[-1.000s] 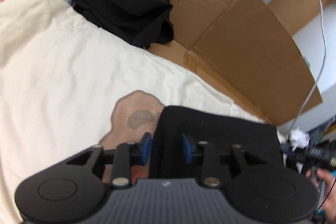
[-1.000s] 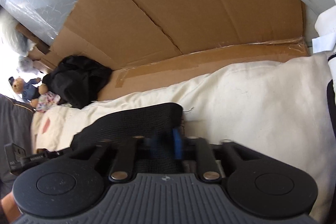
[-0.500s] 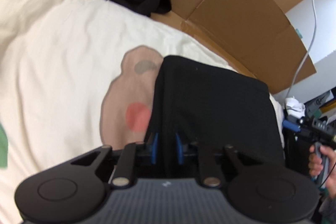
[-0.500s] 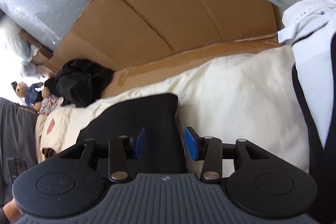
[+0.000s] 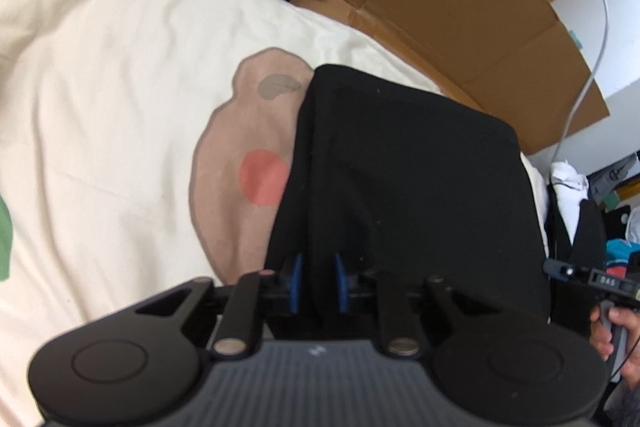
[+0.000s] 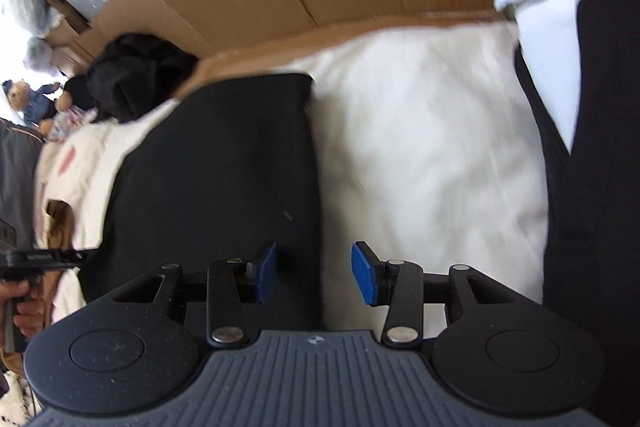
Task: Fold clothes
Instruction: 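Grasp the folded black trousers edge with the left gripper while the right gripper grasps the opposite edge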
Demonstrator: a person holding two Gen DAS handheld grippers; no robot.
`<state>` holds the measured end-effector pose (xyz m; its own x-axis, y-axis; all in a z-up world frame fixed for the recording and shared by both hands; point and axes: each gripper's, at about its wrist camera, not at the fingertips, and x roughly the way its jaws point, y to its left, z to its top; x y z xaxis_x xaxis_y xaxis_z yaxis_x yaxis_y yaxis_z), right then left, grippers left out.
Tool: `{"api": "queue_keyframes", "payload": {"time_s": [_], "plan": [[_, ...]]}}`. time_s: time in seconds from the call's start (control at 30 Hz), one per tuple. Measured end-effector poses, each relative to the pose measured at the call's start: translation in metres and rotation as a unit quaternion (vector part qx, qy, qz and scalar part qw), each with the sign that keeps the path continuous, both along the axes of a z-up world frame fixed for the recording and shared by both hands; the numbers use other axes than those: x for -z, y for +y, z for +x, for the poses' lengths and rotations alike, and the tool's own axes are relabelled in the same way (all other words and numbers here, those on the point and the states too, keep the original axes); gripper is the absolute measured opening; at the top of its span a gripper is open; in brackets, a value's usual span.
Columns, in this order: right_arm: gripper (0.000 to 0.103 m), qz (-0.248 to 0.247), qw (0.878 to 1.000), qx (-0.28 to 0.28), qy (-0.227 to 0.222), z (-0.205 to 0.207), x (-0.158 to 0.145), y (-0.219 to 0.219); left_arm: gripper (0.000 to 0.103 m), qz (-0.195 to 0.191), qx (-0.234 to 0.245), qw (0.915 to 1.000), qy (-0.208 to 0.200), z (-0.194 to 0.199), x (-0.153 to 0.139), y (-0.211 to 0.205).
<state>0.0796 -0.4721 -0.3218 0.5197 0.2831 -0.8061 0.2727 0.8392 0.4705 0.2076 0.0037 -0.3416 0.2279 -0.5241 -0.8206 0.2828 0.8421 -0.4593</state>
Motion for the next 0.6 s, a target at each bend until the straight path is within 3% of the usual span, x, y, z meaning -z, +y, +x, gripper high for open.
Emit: {"api": "queue_keyframes", "payload": {"time_s": [0.13, 0.2, 0.27, 0.53, 0.6], "plan": [[0.041, 0.016, 1.000, -0.013, -0.005, -0.001, 0.006, 0.001, 0.002, -0.003, 0.003, 1.0000, -0.005, 0.001, 0.000, 0.003], [0.019, 0.012, 1.000, -0.021, -0.005, -0.002, 0.008, 0.003, 0.001, -0.004, 0.000, 1.0000, -0.008, 0.002, -0.001, 0.008], [0.014, 0.015, 1.000, -0.021, -0.006, -0.004, 0.008, 0.001, 0.001, -0.004, -0.003, 0.9999, -0.011, 0.003, -0.004, 0.012], [0.010, 0.013, 1.000, -0.022, -0.013, -0.008, 0.006, 0.001, 0.001, 0.013, -0.018, 0.9996, -0.021, 0.010, -0.013, 0.027], [0.012, 0.014, 1.000, -0.019, -0.011, -0.008, 0.005, 0.001, 0.007, 0.012, -0.026, 0.9995, -0.009, 0.009, -0.011, 0.030]]}}
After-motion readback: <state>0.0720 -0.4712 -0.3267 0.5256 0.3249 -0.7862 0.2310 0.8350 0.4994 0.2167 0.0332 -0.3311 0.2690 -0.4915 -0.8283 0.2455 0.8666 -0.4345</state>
